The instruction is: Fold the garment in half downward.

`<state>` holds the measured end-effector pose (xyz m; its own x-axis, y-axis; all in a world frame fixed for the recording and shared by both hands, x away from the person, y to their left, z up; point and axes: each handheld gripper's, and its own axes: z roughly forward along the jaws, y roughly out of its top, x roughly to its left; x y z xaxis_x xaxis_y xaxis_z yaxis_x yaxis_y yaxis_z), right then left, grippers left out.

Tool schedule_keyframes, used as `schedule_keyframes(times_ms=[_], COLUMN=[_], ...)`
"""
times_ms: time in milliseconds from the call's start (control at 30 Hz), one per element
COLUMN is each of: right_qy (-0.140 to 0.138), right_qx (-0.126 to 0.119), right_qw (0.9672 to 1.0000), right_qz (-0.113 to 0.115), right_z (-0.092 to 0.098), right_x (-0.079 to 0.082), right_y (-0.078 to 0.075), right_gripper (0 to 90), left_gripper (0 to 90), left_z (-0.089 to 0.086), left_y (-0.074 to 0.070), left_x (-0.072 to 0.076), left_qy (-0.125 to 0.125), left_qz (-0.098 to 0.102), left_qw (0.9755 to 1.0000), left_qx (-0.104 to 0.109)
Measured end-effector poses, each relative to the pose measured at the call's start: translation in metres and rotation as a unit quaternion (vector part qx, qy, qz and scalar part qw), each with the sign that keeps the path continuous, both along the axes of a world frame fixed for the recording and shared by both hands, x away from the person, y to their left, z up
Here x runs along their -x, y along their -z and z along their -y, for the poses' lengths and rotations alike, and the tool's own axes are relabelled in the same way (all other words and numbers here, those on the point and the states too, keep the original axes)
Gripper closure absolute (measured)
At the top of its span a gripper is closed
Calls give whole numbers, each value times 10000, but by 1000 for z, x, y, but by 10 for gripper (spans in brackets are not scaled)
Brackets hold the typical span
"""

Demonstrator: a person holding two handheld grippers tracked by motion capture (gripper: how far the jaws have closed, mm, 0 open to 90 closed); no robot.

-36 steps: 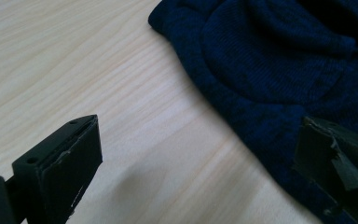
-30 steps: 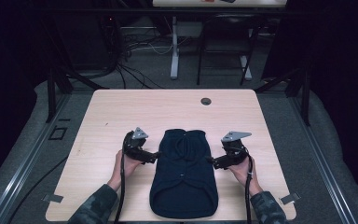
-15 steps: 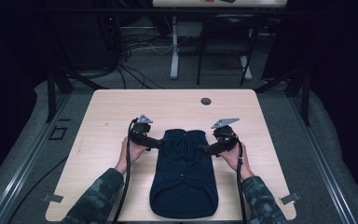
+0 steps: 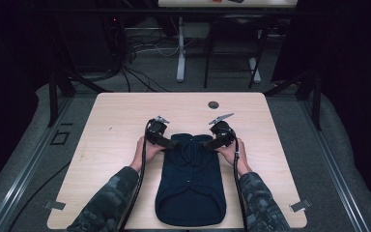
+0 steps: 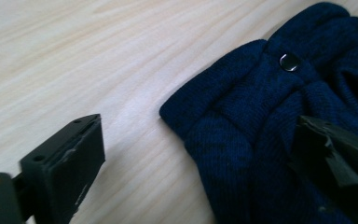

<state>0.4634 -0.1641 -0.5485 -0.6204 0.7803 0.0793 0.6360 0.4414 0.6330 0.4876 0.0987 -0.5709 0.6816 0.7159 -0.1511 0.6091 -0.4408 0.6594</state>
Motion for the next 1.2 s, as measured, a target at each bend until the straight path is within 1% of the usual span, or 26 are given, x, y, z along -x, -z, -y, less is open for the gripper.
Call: schedule_keyframes(times_ms=[33, 67, 100, 133, 167, 267, 300, 333, 367, 400, 433, 533, 600, 633, 667, 767, 833, 867, 900, 933, 1000, 1067, 1100, 1133, 1167, 1200], right_qy=[24, 33, -30, -13, 5, 34, 29, 57, 20, -15, -8, -61, -90, -90, -127, -114, -121, -121, -84, -49, -84, -117, 25, -99, -94, -114], right_qx=[39, 65, 71, -68, -9, -29, -1, -35, -17, -108, -82, -93, -26, -26, 0, -16, 33, 33, 118, 147, 185, 173, -6, 122, 75, 100], right_qw=[10000, 9999, 9997, 9995, 9995, 9994, 9993, 9993, 9991, 9990, 9989, 9988, 9988, 9988, 9988, 9987, 9983, 9983, 9981, 9983, 9979, 9977, 9983, 9978, 9979, 9979], right_qz=[-65, -150, -228, -298, -315, -355, -375, -378, -428, -428, -464, -472, -479, -479, -470, -506, -563, -563, -593, -566, -608, -647, -586, -644, -635, -636], right_z=[0, -1, -1, -2, -2, 0, -1, -1, 0, 1, 1, 2, 0, 0, -1, -2, -3, -3, -7, -8, -9, -8, -9, -8, -9, -8], right_x=[-2, -4, -6, -6, -6, -7, -8, -7, -8, -8, -8, -7, -6, -6, -5, -5, -5, -5, -3, -3, -3, -2, 0, -1, -1, -1], right_y=[3, 5, 8, 11, 12, 13, 14, 15, 16, 17, 17, 17, 16, 16, 16, 15, 14, 14, 13, 13, 12, 12, 14, 13, 13, 13], right_gripper=[161, 211, 251, 262, 267, 309, 325, 338, 356, 376, 390, 440, 487, 487, 527, 553, 571, 571, 583, 589, 603, 619, 627, 635, 642, 650], left_gripper=[87, 100, 113, 120, 124, 152, 158, 165, 184, 206, 225, 302, 338, 338, 379, 442, 487, 487, 532, 545, 584, 625, 640, 650, 662, 670], left_z=[2, 4, 4, 6, 6, 6, 7, 8, 9, 9, 10, 11, 11, 11, 11, 12, 12, 13, 14, 14, 15, 15, 15, 15, 15, 16], left_y=[1, 3, 3, 4, 4, 4, 3, 3, 2, 2, 1, 0, 0, 0, -1, -1, -1, -1, -2, -2, -3, -3, -3, -3, -3, -3], left_x=[0, -1, -1, -1, -1, -1, -1, 0, 1, 1, 1, 2, 2, 3, 3, 4, 5, 5, 6, 6, 7, 8, 9, 9, 9, 9], left_qy=[14, 48, 48, 77, 93, 129, 113, 87, 82, 107, 124, 188, 191, 199, 213, 238, 258, 277, 299, 322, 354, 378, 433, 447, 458, 460], left_qz=[2, -37, -37, -53, -49, -27, -19, -13, -10, -7, -13, -22, -22, -20, -19, -20, -21, -25, -31, -43, -63, -67, -85, -96, -100, -100], left_qw=[10000, 10000, 10000, 10000, 9999, 9999, 9999, 9999, 9998, 9998, 9998, 9997, 9996, 9996, 9996, 9995, 9995, 9994, 9993, 9992, 9990, 9989, 9987, 9987, 9986, 9987], left_qx=[-21, -18, -18, 26, 32, -22, -73, -113, -153, -176, -172, -169, -183, -203, -195, -200, -203, -206, -239, -246, -254, -254, -241, -232, -228, -219])
